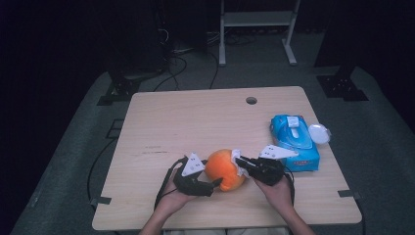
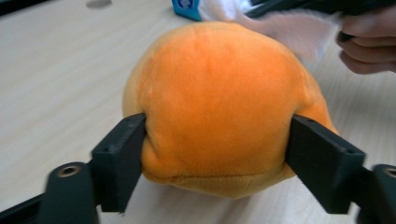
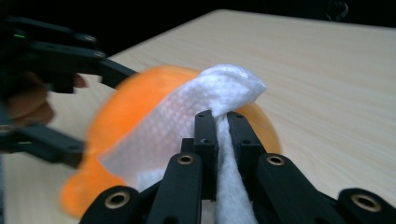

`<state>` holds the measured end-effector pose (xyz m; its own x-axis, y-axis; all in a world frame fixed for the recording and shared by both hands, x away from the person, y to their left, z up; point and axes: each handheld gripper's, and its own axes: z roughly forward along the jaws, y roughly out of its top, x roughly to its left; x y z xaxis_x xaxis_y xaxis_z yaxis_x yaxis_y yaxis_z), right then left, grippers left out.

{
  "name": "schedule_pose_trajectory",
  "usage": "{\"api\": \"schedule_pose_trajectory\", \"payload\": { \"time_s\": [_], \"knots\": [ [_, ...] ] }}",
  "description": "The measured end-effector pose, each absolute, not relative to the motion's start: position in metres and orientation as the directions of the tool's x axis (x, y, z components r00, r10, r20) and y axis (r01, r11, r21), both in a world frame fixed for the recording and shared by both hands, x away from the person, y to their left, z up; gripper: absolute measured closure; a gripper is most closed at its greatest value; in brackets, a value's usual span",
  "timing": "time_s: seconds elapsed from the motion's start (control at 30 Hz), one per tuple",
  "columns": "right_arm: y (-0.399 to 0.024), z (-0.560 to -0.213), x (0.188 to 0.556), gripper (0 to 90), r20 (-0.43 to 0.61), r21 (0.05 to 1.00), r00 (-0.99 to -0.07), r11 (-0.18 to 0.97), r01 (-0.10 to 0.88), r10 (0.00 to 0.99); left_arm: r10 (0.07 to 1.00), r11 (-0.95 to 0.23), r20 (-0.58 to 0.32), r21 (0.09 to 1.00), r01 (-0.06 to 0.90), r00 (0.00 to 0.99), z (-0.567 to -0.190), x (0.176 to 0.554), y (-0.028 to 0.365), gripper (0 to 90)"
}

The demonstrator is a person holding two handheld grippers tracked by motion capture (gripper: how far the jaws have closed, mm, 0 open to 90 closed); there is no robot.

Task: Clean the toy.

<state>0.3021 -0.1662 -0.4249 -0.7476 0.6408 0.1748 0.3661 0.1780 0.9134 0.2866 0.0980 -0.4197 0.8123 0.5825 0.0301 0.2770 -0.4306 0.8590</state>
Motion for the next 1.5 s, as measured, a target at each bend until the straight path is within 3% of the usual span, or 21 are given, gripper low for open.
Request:
{"api": "schedule_pose_trajectory", "payload": {
  "time_s": [0.2, 0.3, 0.57, 0.77, 0.93, 1.0, 1.03, 1.1, 1.2, 1.33, 1.5],
  "knots": [
    [-0.141, -0.408, 0.281, 83.0, 0.109, 0.937, -0.840, 0.228, 0.266, 0.532, 0.570, -0.437, 0.051, 0.864, 0.250, 0.820, -0.419, 0.285, 0.093, 25.6],
    [-0.123, -0.406, 0.272, 83.0, 0.005, 0.924, -0.864, 0.327, 0.196, 0.504, 0.563, -0.462, 0.085, 0.858, 0.227, 0.822, -0.418, 0.282, 0.087, 25.5],
    [-0.157, -0.406, 0.293, 82.8, 0.071, 0.928, -0.773, 0.242, 0.282, 0.630, 0.559, -0.431, 0.045, 0.869, 0.243, 0.828, -0.422, 0.285, 0.090, 23.7],
    [-0.131, -0.409, 0.276, 82.9, 0.064, 0.927, -0.865, 0.291, 0.236, 0.497, 0.549, -0.432, 0.050, 0.872, 0.232, 0.835, -0.423, 0.282, 0.086, 21.2],
    [-0.137, -0.405, 0.283, 82.8, 0.037, 0.929, -0.825, 0.286, 0.237, 0.564, 0.531, -0.447, 0.061, 0.868, 0.217, 0.845, -0.425, 0.281, 0.090, 28.2],
    [-0.148, -0.404, 0.288, 82.8, 0.041, 0.932, -0.792, 0.262, 0.250, 0.609, 0.525, -0.426, 0.004, 0.867, 0.259, 0.851, -0.428, 0.283, 0.090, 27.5],
    [-0.154, -0.406, 0.291, 82.8, 0.058, 0.932, -0.783, 0.248, 0.265, 0.619, 0.526, -0.417, -0.022, 0.865, 0.280, 0.850, -0.429, 0.285, 0.090, 22.1],
    [-0.159, -0.410, 0.292, 82.9, 0.111, 0.931, -0.783, 0.211, 0.298, 0.613, 0.548, -0.370, -0.090, 0.866, 0.337, 0.832, -0.431, 0.291, 0.090, 15.6],
    [-0.154, -0.412, 0.288, 82.9, 0.103, 0.927, -0.798, 0.234, 0.294, 0.594, 0.561, -0.317, -0.170, 0.860, 0.400, 0.810, -0.434, 0.295, 0.089, 11.0],
    [-0.146, -0.410, 0.286, 82.9, 0.125, 0.926, -0.819, 0.231, 0.299, 0.560, 0.582, -0.356, -0.105, 0.859, 0.369, 0.806, -0.434, 0.293, 0.091, 20.0],
    [-0.164, -0.409, 0.297, 82.8, 0.149, 0.930, -0.769, 0.177, 0.323, 0.622, 0.604, -0.380, -0.069, 0.851, 0.363, 0.794, -0.432, 0.295, 0.098, 22.3]
  ]
}}
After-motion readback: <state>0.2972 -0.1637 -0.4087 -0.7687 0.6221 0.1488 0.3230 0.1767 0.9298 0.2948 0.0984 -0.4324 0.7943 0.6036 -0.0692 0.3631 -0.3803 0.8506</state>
